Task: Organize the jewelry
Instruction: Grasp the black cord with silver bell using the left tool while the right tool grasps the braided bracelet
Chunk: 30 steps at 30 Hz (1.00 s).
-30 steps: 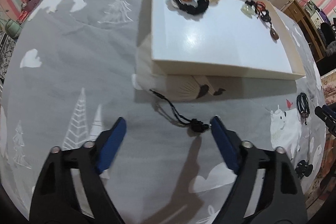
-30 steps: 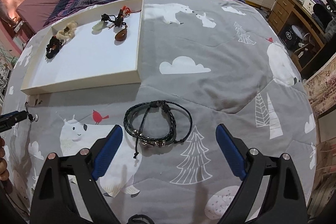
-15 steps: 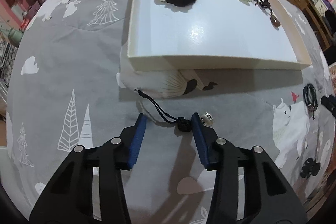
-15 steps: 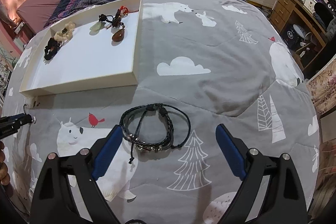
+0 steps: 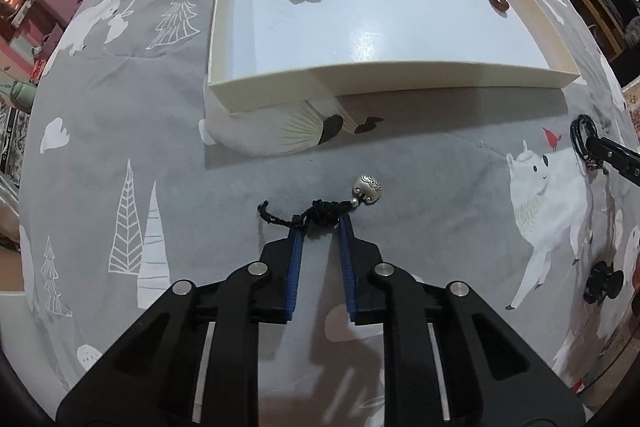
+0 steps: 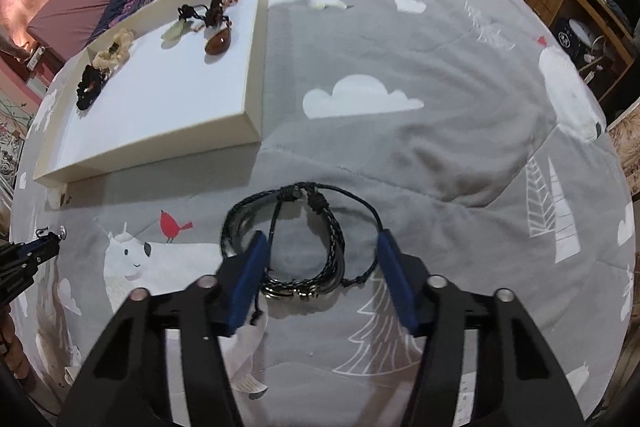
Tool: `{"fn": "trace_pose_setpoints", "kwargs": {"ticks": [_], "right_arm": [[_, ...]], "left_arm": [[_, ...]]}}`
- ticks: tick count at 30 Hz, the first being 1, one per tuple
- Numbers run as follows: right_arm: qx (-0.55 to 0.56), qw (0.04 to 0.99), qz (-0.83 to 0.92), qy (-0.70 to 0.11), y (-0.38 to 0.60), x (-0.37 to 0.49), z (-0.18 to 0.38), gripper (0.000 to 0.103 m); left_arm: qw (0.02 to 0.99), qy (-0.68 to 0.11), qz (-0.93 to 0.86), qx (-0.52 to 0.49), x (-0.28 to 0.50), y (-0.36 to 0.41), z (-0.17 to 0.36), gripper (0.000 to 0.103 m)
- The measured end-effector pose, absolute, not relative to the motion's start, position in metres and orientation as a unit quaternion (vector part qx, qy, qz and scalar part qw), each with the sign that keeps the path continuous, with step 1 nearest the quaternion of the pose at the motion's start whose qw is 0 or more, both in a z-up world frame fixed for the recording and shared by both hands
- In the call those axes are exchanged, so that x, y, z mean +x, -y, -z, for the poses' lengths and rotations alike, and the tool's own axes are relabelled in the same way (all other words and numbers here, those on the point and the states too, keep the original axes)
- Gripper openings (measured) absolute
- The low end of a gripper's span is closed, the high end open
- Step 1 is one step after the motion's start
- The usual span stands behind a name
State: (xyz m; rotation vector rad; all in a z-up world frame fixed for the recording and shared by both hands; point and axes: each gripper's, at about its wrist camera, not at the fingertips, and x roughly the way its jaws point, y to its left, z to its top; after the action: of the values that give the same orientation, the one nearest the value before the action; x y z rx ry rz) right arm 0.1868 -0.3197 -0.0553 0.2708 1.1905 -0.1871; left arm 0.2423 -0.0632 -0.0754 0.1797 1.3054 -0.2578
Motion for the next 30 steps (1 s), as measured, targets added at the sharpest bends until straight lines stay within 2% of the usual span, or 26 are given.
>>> {"fn": "trace_pose_setpoints", "kwargs": {"ticks": [5,9,13,19,22,30], "right_arm": [[0.131,0.813,0.094,-0.560,0.322,0.186,0.057,0.039],[0.121,0.814,0.097,-0.559,0.323,0.185,0.056,0.022],[0.108,0.815,0.101,-0.561,0.323,0.188,0.056,0.014],[0.110,0.814,0.099,-0.562,0.323,0.188,0.057,0.014],[0.111,0.814,0.099,-0.561,0.323,0.188,0.057,0.014],[0.100,0.816,0.100,-0.561,0.321,0.189,0.057,0.014]], "left_arm": [[0.781,-0.608,0.122,0.079,0.245,0.062,0.077,0.011],[0.781,-0.605,0.127,0.084,0.252,0.061,0.079,0.010],[0.779,-0.609,0.131,0.069,0.262,0.056,0.075,0.009],[0.779,-0.611,0.132,0.050,0.274,0.045,0.064,0.010],[0.775,-0.618,0.131,0.032,0.278,0.046,0.065,0.019],[0.772,-0.622,0.127,0.026,0.279,0.051,0.073,0.019]]}}
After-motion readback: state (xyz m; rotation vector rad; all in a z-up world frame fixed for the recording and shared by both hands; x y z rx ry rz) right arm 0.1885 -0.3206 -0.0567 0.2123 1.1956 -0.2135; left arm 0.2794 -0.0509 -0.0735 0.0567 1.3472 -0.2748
